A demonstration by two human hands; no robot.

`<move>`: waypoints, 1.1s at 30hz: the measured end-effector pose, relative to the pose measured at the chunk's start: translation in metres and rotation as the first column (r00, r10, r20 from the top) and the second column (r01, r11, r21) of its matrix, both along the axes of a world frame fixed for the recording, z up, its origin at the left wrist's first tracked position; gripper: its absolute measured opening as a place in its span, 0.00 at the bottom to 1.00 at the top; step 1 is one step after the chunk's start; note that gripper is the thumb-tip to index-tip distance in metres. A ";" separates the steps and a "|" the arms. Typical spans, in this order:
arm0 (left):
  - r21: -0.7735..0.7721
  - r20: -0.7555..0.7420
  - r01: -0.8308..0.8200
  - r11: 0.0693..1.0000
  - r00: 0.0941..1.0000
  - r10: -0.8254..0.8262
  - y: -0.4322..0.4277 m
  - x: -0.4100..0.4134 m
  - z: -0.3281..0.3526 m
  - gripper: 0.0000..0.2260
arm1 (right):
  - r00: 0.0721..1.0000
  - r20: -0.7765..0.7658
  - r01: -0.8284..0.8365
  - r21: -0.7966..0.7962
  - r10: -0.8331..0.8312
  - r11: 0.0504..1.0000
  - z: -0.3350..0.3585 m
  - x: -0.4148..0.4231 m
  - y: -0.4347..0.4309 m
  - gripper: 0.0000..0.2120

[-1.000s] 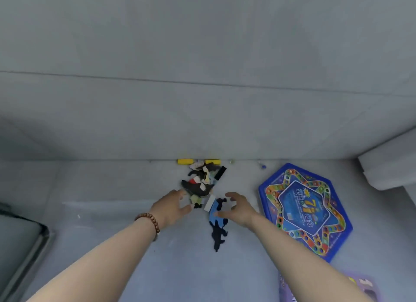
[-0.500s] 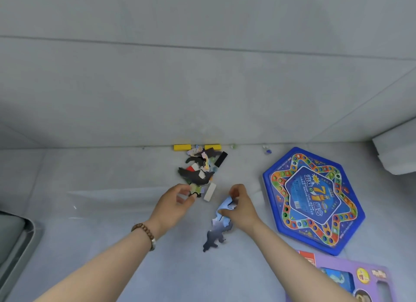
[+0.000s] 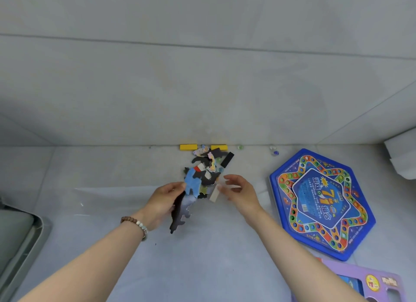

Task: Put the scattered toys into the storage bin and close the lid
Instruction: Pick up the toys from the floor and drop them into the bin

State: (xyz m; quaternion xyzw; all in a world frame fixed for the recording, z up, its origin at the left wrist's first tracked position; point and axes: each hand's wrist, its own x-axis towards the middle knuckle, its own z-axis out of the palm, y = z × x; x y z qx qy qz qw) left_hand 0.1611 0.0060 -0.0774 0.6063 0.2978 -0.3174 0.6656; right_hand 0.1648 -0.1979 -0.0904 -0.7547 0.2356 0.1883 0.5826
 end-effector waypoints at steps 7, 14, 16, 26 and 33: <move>-0.107 -0.026 -0.072 0.992 0.997 0.070 0.018 -0.007 -0.006 0.09 | 0.983 0.091 -0.133 -0.256 0.161 0.957 -0.020 -0.015 0.010 0.23; -0.188 -0.107 -0.069 0.980 0.993 0.050 0.020 -0.011 -0.014 0.12 | 0.997 0.077 0.013 -0.095 -0.006 0.995 -0.015 -0.014 0.028 0.16; -0.219 -0.159 -0.080 0.972 0.986 0.045 0.022 -0.010 -0.017 0.13 | 0.994 0.046 0.093 0.049 -0.095 0.994 -0.004 -0.009 0.033 0.11; -0.113 -0.086 -0.077 0.991 0.994 0.067 0.019 0.000 -0.021 0.13 | 0.912 -0.157 0.387 0.024 -0.379 0.922 0.003 0.012 0.032 0.11; 0.078 0.047 -0.163 0.984 0.986 0.160 0.015 0.020 -0.036 0.14 | 0.859 -0.237 0.469 0.011 -0.454 0.883 -0.009 0.021 0.035 0.12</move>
